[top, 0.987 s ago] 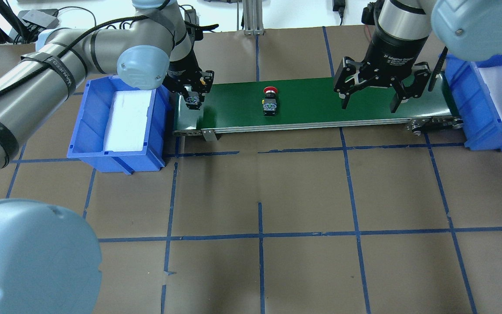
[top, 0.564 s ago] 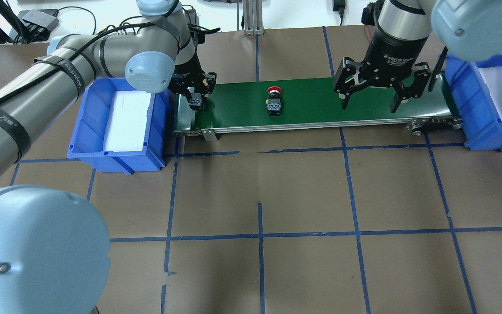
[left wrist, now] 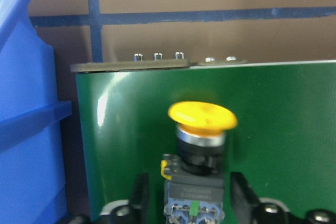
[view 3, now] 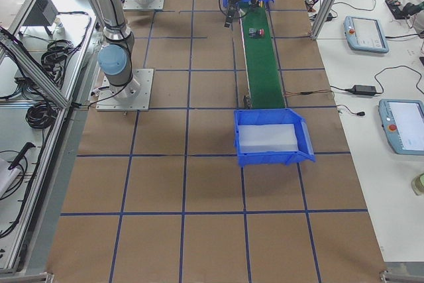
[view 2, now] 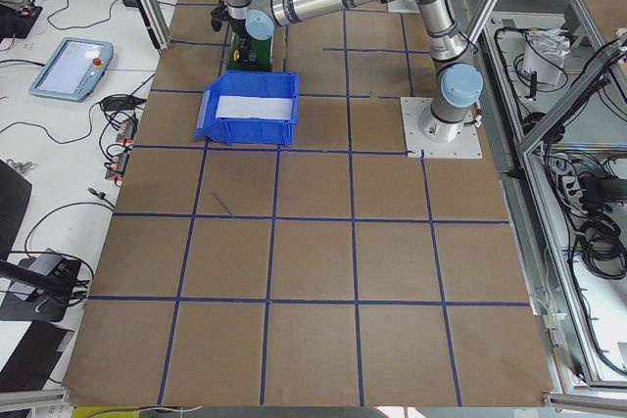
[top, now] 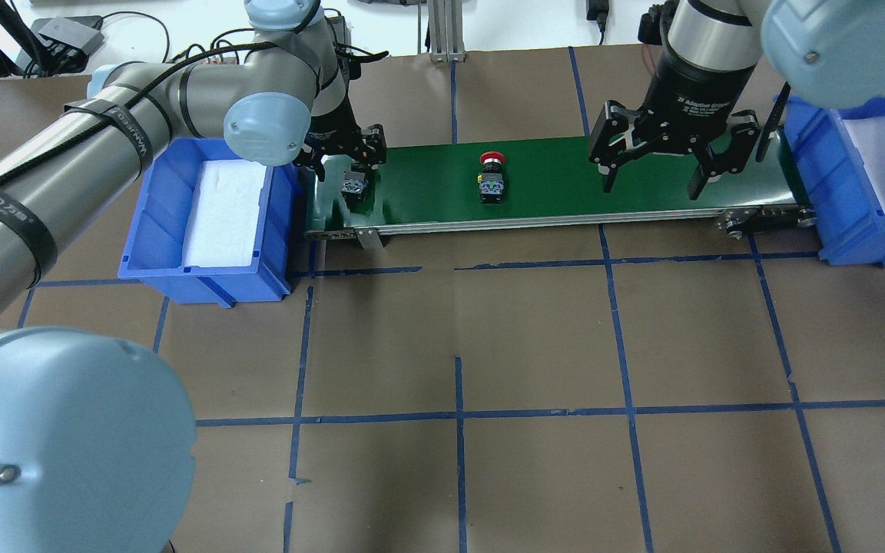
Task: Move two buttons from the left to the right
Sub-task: 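Carry the yellow button with the left gripper onto the conveyor and release, then withdraw the left gripper above its bin while the belt carries both buttons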
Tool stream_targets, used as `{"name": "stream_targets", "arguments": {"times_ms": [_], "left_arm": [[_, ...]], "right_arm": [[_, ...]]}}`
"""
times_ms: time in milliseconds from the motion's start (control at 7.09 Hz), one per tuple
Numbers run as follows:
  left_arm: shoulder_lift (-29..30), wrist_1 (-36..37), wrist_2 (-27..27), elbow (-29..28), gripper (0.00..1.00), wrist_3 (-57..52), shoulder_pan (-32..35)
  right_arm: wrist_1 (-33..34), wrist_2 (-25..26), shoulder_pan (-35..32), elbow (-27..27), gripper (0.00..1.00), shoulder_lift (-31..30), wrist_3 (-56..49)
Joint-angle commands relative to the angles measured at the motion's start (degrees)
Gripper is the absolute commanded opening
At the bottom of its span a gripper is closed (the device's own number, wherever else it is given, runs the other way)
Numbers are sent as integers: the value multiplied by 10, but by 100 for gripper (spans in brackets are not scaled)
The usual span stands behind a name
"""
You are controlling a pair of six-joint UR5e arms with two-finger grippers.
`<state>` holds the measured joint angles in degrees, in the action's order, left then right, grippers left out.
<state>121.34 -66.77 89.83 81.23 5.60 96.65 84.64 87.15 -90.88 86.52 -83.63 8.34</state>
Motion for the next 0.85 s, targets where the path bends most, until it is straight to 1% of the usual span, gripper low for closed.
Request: {"name": "stream_targets", "arguments": {"times_ms": [0,141,282,423,564,705], "left_arm": [[-68,-65,-11,8,100,-2,0],[-133,-138,-23,12,100,-5,-3],[-205,-227,-23,25,100,-5,1],[-271,-286,-19,40,100,-6,-4],[-327,-301,-19,61,100,-4,-3],[-373,-310,-20,104,100,-8,-7]], "right_arm": [[1,1,0,0,100,0,0],[1,1,0,0,100,0,-1],[1,1,-1,0,100,0,-1],[1,0,-1,0,100,0,-1],[1,1,-1,0,100,0,-1],[1,1,-1,0,100,0,-1]]}}
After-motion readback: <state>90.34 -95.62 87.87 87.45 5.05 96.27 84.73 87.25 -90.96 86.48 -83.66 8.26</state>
